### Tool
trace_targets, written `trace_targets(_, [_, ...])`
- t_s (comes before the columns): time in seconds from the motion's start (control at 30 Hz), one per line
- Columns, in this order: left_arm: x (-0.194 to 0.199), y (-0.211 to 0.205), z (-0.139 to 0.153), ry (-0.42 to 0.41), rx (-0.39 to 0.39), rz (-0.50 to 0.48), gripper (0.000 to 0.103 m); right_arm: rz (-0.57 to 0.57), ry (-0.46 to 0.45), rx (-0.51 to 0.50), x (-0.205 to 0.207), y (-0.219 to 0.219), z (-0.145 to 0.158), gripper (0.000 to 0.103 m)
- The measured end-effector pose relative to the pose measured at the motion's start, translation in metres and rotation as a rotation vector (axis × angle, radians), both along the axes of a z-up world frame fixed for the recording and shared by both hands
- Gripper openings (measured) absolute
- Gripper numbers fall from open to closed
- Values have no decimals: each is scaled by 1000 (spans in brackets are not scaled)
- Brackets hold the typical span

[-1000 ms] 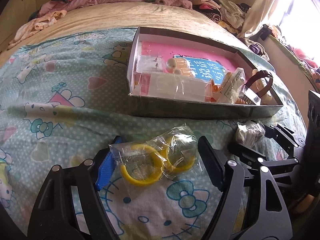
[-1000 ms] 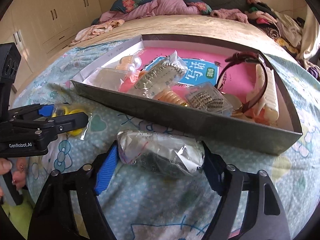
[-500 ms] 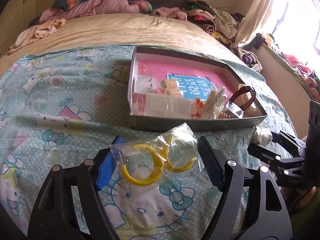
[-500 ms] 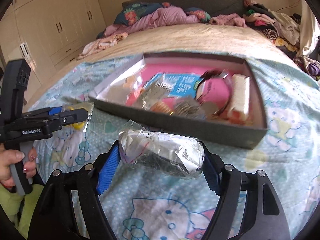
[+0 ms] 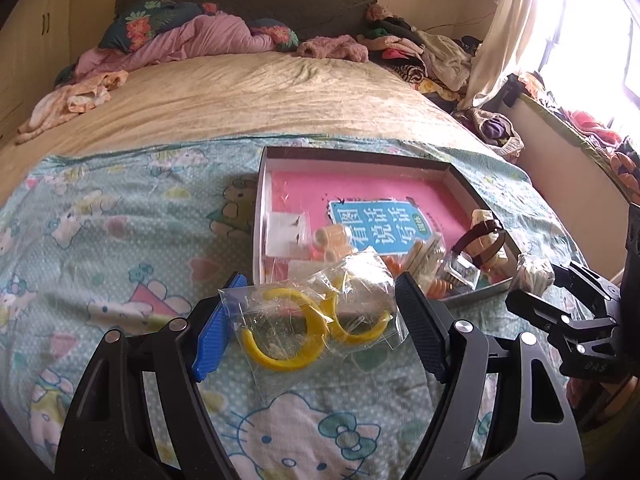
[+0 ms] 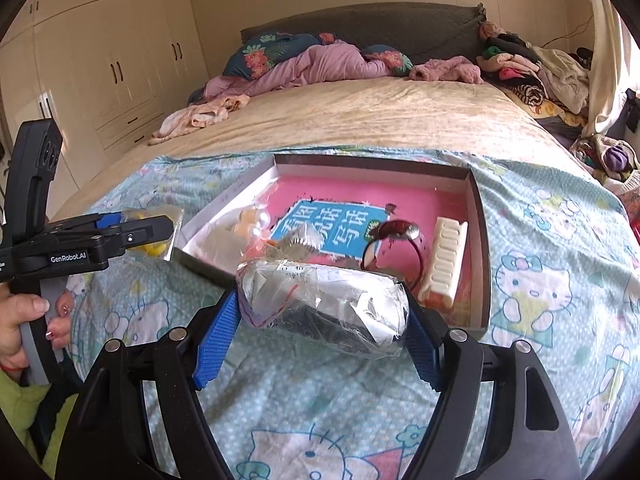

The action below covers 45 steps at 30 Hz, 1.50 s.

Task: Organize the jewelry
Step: 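Carry both bags into the pink box and open both tools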

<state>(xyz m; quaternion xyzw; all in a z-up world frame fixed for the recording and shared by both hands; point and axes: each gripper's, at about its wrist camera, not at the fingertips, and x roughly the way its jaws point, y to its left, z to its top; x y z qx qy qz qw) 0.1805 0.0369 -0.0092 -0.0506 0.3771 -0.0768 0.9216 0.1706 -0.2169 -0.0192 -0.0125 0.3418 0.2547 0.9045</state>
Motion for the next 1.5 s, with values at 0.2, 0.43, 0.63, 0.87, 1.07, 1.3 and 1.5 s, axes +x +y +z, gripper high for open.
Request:
trace_targets(0.2, [14,-6,8,-16,4,-7,35,6,-11,16,6,5,6,74])
trace_targets(0.43, [23,-5,-4,20,3,-25,31,5,-1,17,14,8,0,74])
trace_targets(0.63, [-10,-1,-18,67,-7,-96,68,16,22,18,12,8,-7,74])
trace_targets(0.87, [-30,-20,-54,164,91,-215,90,15,48,27,9,8,-14,74])
trace_targets(1.07, [-25,-28,-79,203,148,-220,90,15,35,25,10,8,-10,74])
trace_targets(1.3, [-22,-24,-59,139,131,-184,74,14,21,11,19,10,-8,74])
trace_targets(1.5, [3,-15,-23,61,72,-131,74,10,24,1,29,13,-11,74])
